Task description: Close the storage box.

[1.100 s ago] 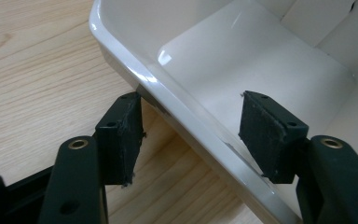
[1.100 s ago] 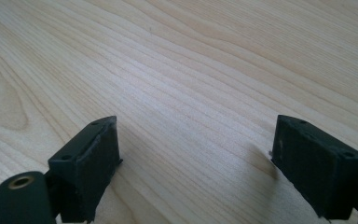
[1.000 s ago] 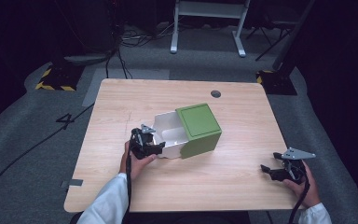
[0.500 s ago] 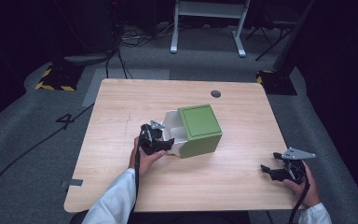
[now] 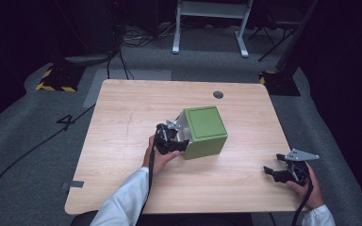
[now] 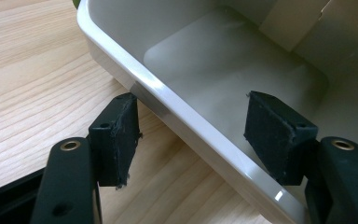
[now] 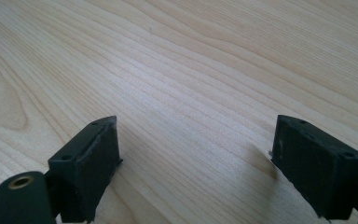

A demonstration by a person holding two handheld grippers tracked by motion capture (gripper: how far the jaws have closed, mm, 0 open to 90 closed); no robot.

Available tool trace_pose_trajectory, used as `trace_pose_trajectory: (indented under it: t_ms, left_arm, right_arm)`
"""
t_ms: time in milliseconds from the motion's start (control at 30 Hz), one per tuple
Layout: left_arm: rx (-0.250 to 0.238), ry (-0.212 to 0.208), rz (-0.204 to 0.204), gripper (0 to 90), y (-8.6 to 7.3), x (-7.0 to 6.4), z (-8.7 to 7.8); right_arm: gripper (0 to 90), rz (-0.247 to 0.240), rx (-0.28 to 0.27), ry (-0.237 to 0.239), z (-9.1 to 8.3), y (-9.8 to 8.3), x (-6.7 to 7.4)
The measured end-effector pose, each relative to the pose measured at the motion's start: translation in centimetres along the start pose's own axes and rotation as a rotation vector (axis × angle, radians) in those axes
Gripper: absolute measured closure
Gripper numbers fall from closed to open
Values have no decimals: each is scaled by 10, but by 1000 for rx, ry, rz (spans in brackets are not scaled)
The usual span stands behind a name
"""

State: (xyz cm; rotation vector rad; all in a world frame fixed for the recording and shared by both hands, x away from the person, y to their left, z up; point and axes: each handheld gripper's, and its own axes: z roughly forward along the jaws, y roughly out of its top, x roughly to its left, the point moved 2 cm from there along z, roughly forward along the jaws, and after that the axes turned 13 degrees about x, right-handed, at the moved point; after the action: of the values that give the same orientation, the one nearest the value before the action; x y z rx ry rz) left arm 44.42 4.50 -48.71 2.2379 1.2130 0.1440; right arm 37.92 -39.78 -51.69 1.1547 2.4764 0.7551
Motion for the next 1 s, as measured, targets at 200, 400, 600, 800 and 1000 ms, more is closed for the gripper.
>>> trace_pose_trajectory:
  t_ms: [200, 400, 600, 800, 1000]
  left_arm:
    - [4, -7, 17, 342, 1, -1, 1]
    - [12, -16, 29, 324, 1, -1, -1]
    - [13, -14, 31, 323, 1, -1, -1]
    - [-16, 4, 26, 323, 2, -1, -7]
    - [-23, 18, 43, 319, 3, 0, -14]
  right_arm:
    - [150, 0, 0, -1, 0, 0, 0]
    - [149, -1, 0, -2, 0, 0, 0]
    - [150, -1, 0, -2, 0, 0, 0]
    - [150, -1, 0, -2, 0, 0, 0]
    - [149, -1, 0, -2, 0, 0, 0]
